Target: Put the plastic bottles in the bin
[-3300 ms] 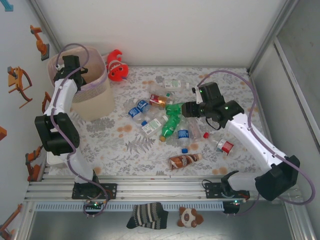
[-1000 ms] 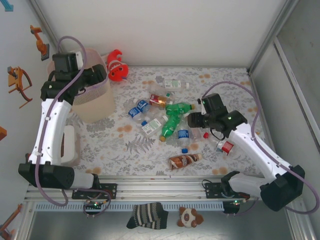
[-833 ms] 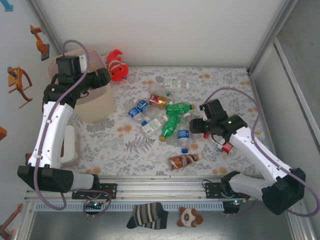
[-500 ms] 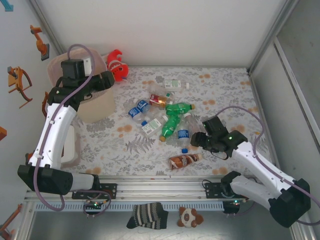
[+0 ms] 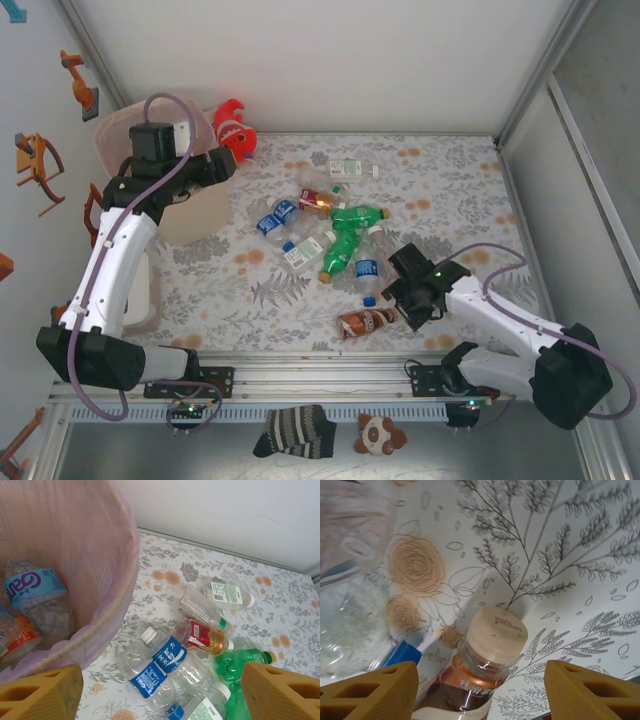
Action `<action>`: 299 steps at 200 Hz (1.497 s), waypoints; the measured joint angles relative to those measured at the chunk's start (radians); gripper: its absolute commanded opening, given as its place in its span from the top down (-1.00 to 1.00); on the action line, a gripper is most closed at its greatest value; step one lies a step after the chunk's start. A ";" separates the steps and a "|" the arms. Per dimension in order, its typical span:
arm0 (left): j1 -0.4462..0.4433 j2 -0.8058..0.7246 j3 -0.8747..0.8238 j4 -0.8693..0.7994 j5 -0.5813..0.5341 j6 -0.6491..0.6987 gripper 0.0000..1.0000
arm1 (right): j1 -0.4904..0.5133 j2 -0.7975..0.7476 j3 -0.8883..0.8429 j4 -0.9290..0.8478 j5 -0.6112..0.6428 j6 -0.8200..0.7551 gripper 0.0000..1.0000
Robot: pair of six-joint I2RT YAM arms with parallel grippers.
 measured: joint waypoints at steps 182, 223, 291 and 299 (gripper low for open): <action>0.000 -0.041 -0.033 0.006 -0.018 -0.005 -0.66 | 0.010 0.192 -0.029 0.130 -0.050 0.140 0.07; 0.000 -0.044 -0.033 0.006 -0.016 -0.009 -0.67 | 0.013 0.180 -0.029 0.133 -0.014 0.130 0.34; -0.006 -0.045 -0.033 0.007 0.024 -0.014 -0.66 | 0.013 0.064 0.060 0.027 0.117 0.040 0.38; -0.008 -0.045 -0.033 0.008 0.037 -0.015 -0.66 | 0.013 0.042 0.085 0.010 0.143 0.004 0.38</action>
